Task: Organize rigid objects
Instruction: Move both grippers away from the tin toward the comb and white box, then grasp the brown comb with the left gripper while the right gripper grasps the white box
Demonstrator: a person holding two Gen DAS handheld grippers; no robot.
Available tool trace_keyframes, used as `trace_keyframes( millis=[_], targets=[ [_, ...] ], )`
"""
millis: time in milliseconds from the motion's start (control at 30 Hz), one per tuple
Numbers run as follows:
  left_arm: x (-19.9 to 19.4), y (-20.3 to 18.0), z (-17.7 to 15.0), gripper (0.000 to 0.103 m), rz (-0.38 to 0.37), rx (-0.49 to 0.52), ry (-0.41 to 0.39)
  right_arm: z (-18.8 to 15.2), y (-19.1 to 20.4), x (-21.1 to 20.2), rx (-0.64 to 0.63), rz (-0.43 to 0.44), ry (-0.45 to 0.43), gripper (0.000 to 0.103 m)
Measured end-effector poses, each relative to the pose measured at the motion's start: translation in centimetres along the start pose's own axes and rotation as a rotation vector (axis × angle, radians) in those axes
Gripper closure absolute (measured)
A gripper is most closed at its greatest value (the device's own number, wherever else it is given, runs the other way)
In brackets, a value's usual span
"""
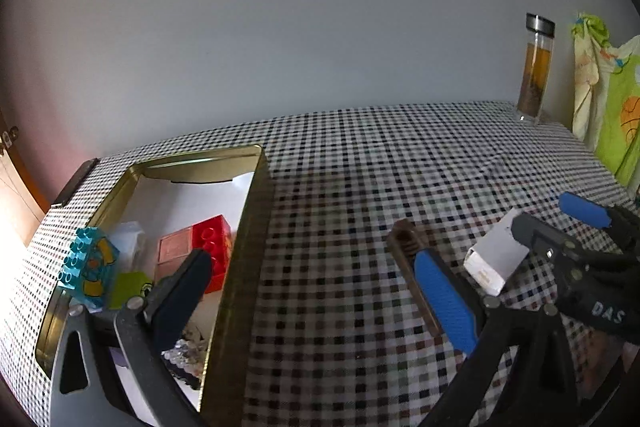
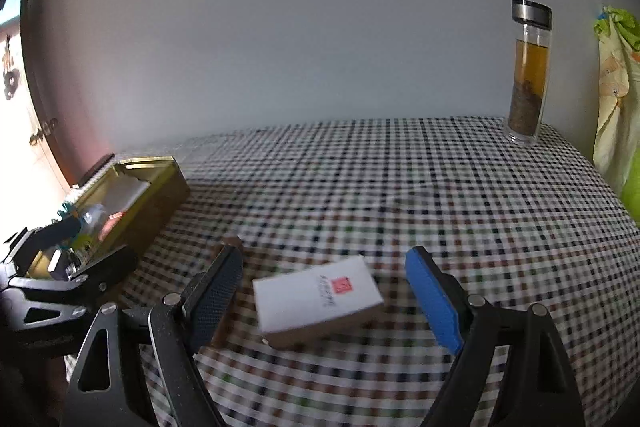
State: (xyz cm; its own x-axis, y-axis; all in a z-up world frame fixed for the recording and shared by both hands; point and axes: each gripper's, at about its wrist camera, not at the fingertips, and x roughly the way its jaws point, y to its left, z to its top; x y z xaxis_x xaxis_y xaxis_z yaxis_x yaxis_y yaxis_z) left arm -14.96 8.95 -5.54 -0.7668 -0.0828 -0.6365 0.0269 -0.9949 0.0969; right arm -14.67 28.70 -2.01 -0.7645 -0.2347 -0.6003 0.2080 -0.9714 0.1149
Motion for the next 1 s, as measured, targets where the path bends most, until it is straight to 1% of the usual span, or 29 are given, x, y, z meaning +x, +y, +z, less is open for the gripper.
trace_keyframes(
  millis=[167,300,400,567,700,733,800,900,1000],
  targets=[
    [0.6,0.2,0.2,0.001,0.005,-0.02,0.012,-0.7,0.3,1.4,-0.063,0.022,0.08,0.017],
    [1.2,0.3,0.2,0.001,0.004,-0.029,0.026,-1.2,0.9,2.5,-0.087,0.036,0.126,0.017],
    [1.5,0.2,0.0,0.001,-0.003,-0.027,0.032,-1.3,0.9,3.1,-0.088,0.036,0.154,0.017],
    [1.7,0.2,-0.2,0.001,-0.011,-0.03,0.044,-1.5,0.6,4.9,-0.075,0.036,0.241,0.017],
    [1.7,-0.1,-0.3,0.001,-0.008,-0.023,0.044,-1.7,1.1,4.8,-0.097,0.017,0.242,0.017],
    [1.7,-0.2,-0.3,0.001,-0.012,-0.02,0.045,-1.6,1.1,4.8,-0.094,0.012,0.237,0.017],
    [1.6,-0.4,-0.4,0.001,-0.023,-0.02,0.05,-1.5,0.7,4.4,-0.084,0.033,0.224,0.02],
    [1.4,-1.0,-0.5,0.001,-0.037,-0.002,0.046,-1.4,0.2,4.1,-0.063,0.021,0.203,0.021],
    [1.3,-2.0,-0.4,0.001,-0.05,0.023,0.048,-1.2,-0.5,3.6,-0.02,-0.049,0.175,0.021]
  ],
)
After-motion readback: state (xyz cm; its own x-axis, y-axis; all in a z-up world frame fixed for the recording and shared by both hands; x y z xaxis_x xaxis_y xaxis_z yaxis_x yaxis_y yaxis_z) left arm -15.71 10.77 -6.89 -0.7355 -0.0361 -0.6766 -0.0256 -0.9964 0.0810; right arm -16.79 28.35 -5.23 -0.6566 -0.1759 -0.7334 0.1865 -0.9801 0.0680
